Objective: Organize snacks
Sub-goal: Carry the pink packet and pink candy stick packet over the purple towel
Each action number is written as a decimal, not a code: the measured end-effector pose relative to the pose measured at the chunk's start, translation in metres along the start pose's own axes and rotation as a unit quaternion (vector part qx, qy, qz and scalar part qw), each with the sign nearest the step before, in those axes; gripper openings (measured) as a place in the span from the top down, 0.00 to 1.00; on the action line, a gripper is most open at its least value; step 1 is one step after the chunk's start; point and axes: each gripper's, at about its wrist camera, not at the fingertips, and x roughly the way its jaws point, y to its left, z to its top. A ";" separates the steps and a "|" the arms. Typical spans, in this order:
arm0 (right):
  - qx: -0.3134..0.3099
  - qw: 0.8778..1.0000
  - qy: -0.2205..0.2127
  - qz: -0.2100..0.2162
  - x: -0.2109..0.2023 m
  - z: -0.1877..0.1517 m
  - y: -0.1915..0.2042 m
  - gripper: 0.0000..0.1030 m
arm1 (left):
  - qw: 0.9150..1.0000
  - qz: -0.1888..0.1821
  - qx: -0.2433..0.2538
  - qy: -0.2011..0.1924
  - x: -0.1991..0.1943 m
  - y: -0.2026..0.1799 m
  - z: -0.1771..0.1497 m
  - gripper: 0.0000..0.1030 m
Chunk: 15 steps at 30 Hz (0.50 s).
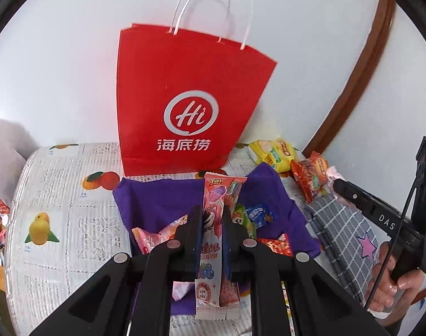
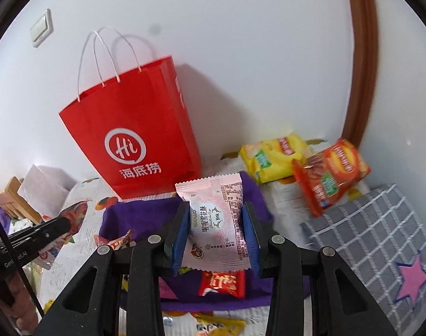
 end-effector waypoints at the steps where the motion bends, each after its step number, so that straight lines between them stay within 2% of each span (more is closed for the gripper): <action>1: 0.006 1.000 0.005 0.003 0.009 -0.002 -0.001 0.64 | 1.000 0.003 -0.001 0.003 0.005 0.002 -0.001 0.88; 5: 0.013 1.000 0.006 -0.007 0.037 -0.013 -0.005 0.64 | 1.000 0.005 -0.013 0.022 0.023 0.014 0.001 0.88; 10: 0.026 1.000 0.003 0.010 0.061 -0.031 -0.016 0.64 | 0.999 0.030 -0.027 0.029 0.033 0.031 0.002 0.88; 13: 0.010 1.000 0.012 -0.003 0.073 -0.039 -0.017 0.64 | 0.998 0.040 -0.039 0.030 0.037 0.039 0.002 0.88; 15: 0.007 1.000 0.016 0.006 0.078 -0.043 -0.020 0.64 | 0.998 0.042 -0.044 0.035 0.041 0.042 0.002 0.88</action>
